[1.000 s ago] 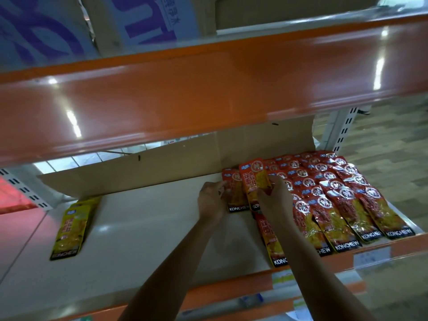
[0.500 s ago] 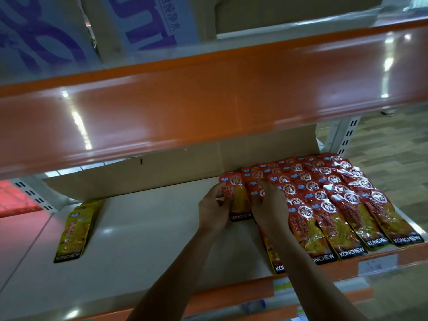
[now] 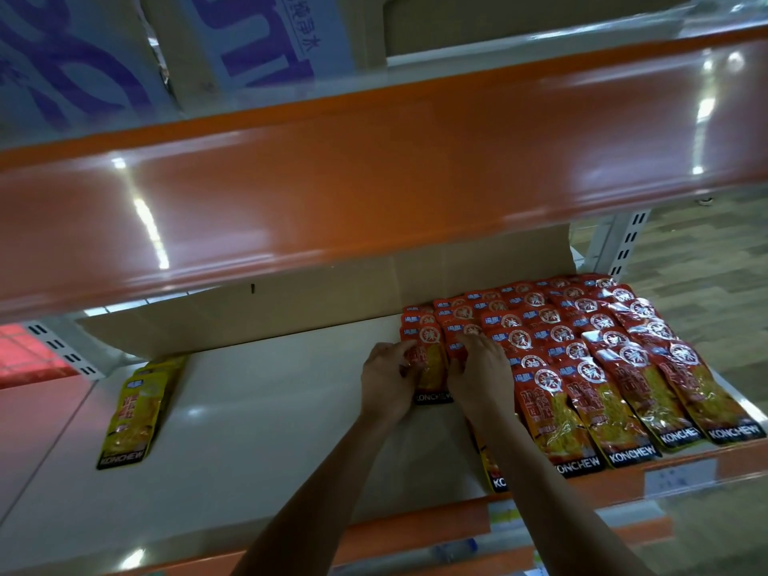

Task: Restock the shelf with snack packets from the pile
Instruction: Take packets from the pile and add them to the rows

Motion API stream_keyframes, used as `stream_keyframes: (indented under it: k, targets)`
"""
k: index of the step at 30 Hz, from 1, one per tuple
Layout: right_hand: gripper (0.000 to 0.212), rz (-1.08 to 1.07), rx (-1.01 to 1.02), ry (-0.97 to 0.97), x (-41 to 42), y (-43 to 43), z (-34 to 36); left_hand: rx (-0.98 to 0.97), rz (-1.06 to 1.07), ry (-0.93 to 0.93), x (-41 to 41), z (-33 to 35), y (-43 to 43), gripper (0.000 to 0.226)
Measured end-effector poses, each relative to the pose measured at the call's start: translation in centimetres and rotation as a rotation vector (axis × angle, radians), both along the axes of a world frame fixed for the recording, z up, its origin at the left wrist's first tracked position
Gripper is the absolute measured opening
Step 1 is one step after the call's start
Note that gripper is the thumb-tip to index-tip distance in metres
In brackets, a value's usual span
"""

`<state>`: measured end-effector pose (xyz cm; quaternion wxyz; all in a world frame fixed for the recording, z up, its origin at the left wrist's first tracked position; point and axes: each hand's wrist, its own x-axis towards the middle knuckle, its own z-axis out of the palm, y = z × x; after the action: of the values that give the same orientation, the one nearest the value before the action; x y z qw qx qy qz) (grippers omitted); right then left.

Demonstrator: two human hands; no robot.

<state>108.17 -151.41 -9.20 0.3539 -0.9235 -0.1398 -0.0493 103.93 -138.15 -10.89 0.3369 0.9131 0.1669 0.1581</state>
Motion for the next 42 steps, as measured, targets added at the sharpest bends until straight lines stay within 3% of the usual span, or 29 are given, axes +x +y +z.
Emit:
stream_keyframes:
  k: [13,18,24,37,42]
  targets:
    - [0.044,0.023,0.001,0.004,-0.7,0.8,0.6,0.033,0.064,-0.013,-0.6,0.1,0.3,0.038]
    - [0.03,0.136,-0.016,-0.084,-3.0,3.6,0.8,0.167,0.111,-0.029,-3.4,0.4,2.2,0.04]
    - [0.042,0.258,-0.01,-0.07,-8.1,9.7,0.7,0.222,0.204,-0.043,-9.7,1.3,7.2,0.038]
    - [0.038,0.547,-0.03,-0.107,-25.5,26.8,1.1,0.337,0.404,-0.082,-29.4,3.3,22.1,0.028]
    - [0.04,0.605,-0.034,-0.111,-31.3,32.6,1.1,0.358,0.491,0.016,-35.7,3.1,27.5,0.037]
